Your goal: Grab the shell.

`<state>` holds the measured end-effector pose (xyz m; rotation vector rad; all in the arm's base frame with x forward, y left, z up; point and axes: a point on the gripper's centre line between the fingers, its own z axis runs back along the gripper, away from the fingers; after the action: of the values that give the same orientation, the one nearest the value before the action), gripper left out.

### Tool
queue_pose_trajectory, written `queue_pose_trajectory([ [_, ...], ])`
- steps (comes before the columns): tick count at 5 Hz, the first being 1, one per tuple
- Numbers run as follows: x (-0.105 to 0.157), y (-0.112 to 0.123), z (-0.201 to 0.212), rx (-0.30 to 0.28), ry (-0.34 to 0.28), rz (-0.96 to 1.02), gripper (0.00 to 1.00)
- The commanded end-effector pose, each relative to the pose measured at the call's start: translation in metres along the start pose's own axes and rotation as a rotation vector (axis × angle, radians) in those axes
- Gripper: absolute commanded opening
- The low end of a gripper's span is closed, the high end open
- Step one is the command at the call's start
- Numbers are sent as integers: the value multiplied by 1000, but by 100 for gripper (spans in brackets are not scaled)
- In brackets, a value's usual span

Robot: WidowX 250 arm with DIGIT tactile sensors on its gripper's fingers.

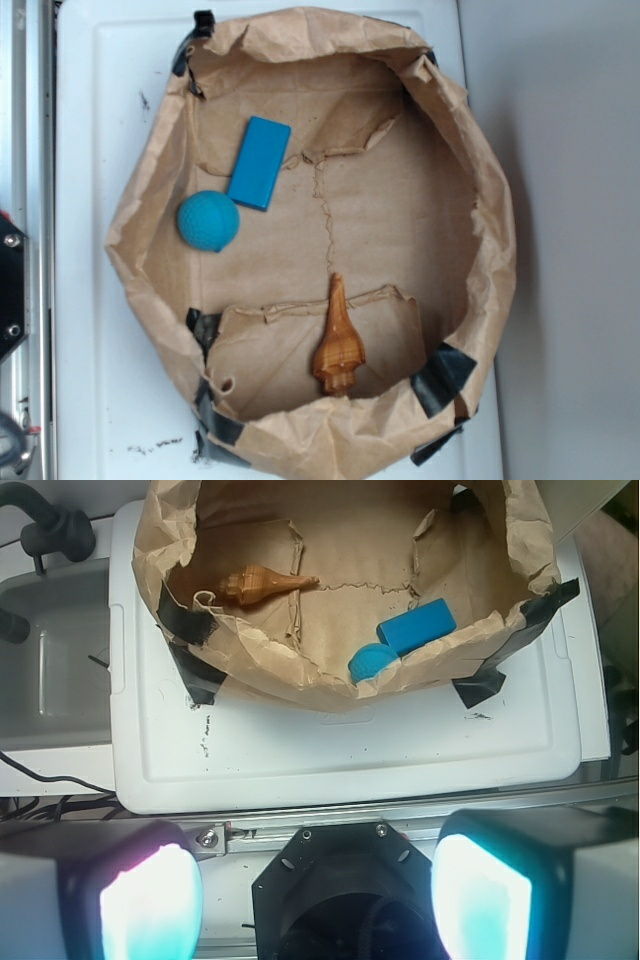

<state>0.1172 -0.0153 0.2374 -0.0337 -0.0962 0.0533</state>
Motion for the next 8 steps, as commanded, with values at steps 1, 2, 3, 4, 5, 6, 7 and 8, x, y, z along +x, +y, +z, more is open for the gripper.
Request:
queue_pose_trajectory([
  [1, 0, 0, 0, 0, 0, 0, 100],
  [2, 35, 1, -10, 64, 19, -44, 100],
  [3, 35, 1, -10, 64, 19, -44, 100],
  [4, 35, 1, -10, 64, 19, -44, 100],
  [5, 82, 6, -14, 41, -6, 49, 100],
  [6, 122, 16, -17, 49, -10, 168, 100],
  [7, 122, 16, -17, 49, -10, 168, 100],
  [8, 122, 16, -17, 49, -10, 168, 100],
])
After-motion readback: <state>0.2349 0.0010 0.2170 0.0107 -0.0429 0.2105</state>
